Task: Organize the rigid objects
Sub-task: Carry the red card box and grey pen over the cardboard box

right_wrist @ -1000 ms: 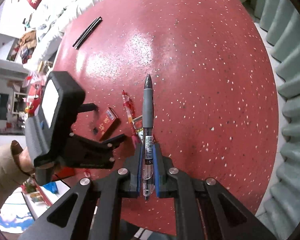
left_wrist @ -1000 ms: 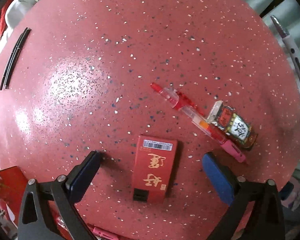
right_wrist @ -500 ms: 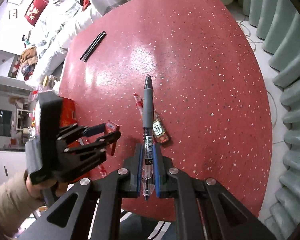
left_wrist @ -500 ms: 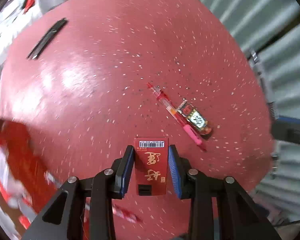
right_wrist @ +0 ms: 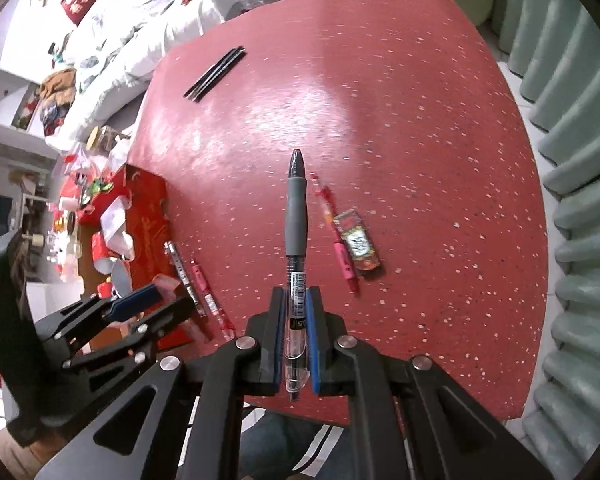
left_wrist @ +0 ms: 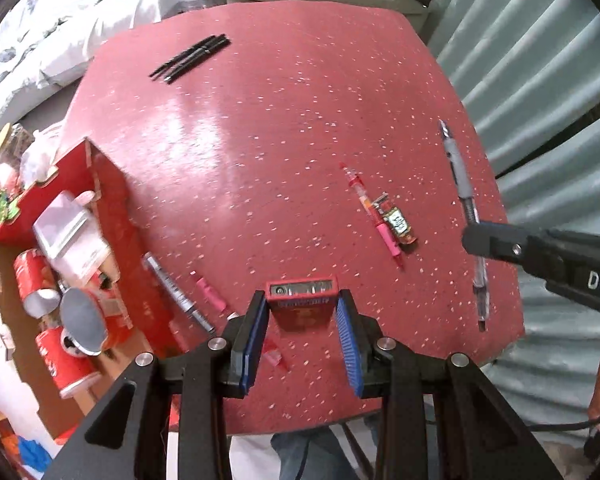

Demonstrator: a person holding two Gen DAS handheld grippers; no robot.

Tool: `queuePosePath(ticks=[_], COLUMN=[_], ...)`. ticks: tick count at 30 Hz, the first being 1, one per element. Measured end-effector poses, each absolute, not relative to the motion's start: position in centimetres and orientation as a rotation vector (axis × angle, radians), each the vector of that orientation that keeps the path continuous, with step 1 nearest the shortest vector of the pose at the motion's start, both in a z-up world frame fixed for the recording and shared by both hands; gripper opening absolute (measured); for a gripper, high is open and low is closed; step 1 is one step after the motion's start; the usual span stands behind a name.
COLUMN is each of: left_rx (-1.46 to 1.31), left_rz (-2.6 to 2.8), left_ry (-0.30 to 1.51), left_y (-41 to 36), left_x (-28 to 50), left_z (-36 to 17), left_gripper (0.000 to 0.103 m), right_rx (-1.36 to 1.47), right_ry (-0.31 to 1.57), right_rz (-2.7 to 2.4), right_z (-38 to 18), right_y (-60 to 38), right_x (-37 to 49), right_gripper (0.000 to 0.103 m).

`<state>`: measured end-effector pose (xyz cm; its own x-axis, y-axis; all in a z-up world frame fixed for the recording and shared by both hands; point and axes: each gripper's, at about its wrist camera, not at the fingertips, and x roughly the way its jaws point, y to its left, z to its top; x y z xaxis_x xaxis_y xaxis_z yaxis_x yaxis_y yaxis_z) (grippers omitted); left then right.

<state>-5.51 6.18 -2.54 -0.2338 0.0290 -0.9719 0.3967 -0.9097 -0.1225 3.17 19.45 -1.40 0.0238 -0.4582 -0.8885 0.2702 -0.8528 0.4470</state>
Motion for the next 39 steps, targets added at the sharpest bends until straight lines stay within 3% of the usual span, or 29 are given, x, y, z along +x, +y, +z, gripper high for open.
queuePosePath(ticks=[39], left_rx=[1.451], left_rz=[-1.905], left_ry=[0.86], left_y=[-7.0], left_x=[9.5], left_z=[-3.3], left_gripper=[0.036], right_rx=[1.569], right_ry=[0.324], right_rz=[-1.53], right_z=[3.8], right_y=[-0.9], right_x=[10.7], right_gripper=[0.01])
